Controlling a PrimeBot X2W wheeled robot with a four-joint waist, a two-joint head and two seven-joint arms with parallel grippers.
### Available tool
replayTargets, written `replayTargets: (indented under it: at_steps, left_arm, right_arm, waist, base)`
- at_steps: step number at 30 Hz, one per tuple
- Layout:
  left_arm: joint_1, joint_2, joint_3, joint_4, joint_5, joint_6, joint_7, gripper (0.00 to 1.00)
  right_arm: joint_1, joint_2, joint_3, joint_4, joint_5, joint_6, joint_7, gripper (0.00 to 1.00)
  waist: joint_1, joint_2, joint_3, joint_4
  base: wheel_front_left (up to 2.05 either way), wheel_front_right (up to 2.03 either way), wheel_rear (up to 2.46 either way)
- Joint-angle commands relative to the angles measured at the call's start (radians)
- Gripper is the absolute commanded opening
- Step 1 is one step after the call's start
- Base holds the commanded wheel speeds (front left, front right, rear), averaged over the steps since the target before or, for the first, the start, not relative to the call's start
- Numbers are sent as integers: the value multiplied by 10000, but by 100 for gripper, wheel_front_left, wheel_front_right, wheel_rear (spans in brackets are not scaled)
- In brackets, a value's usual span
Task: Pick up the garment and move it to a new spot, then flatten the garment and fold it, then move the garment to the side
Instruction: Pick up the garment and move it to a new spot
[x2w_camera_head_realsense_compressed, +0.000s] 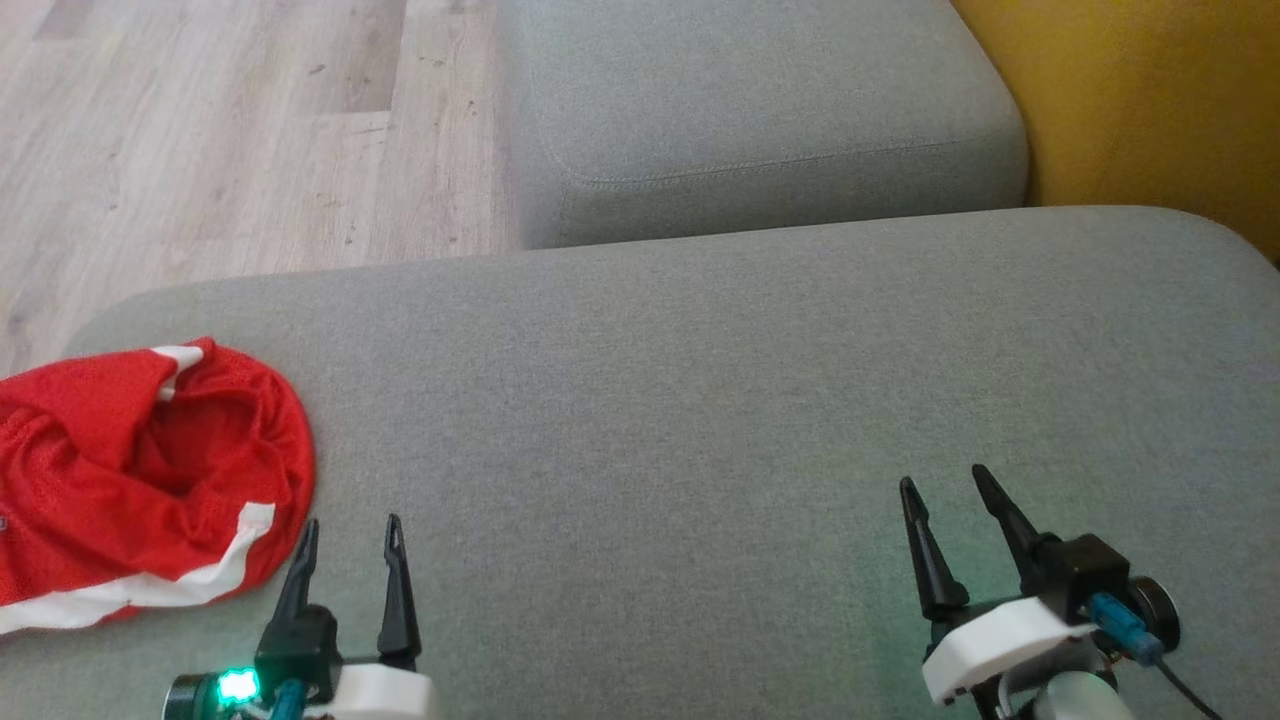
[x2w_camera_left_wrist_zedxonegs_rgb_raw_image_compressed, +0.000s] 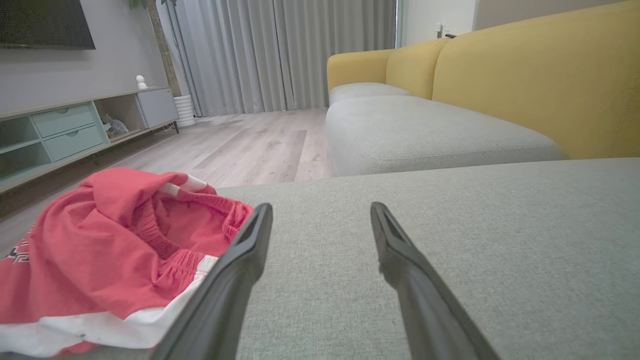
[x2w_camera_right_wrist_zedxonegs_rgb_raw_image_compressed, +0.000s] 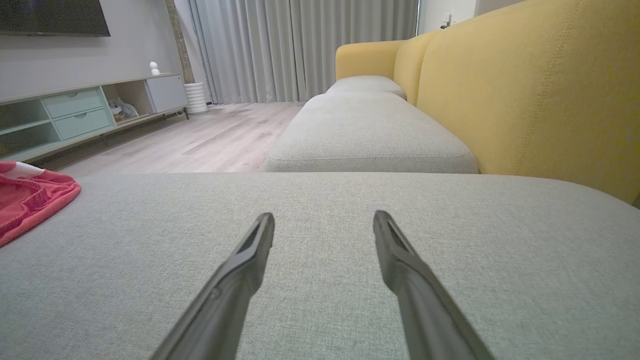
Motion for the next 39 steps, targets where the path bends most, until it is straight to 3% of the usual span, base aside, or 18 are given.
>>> replayTargets:
  at_steps: [1,9,21,27,34,39]
  left_arm:
    - [-513,79,351,-240,49,74,-122,100]
    - [-632,80,469,-120,193,150,-122,100]
    - [-751,174,735,-359,235,162,-122,100]
    - [-734,279,1068,-836,235,295,-122,100]
    - [-1109,351,1669,-1963,155,512,-122,100]
    - [-2505,660,1683,-2426,236,191,-122,100]
  right_arm:
    - [-588,-83,258,-289,10,-7,-136,100]
    - [-470,-83,209,-316,-19,-7,-136,100]
    - [-630,-83,188,-433,40,-7,-136,100]
    - [-671,-83,63,-468,-156,-7,-136,100]
    - [-816,-83,-93,-536,-669,-7,-136,100]
    - [-1150,-83,-357,-762,-1509,-7,-136,100]
  waist:
    - [0,0,7,18]
    - [0,0,73,855]
    - [0,0,518,3813]
    - [0,0,743,4903]
    - [0,0,1324,5281]
    - [0,0,2313,5063]
  base:
    - [0,0,0]
    - [0,0,0]
    - [0,0,0]
    - [0,0,0]
    - [0,0,0]
    - [0,0,0]
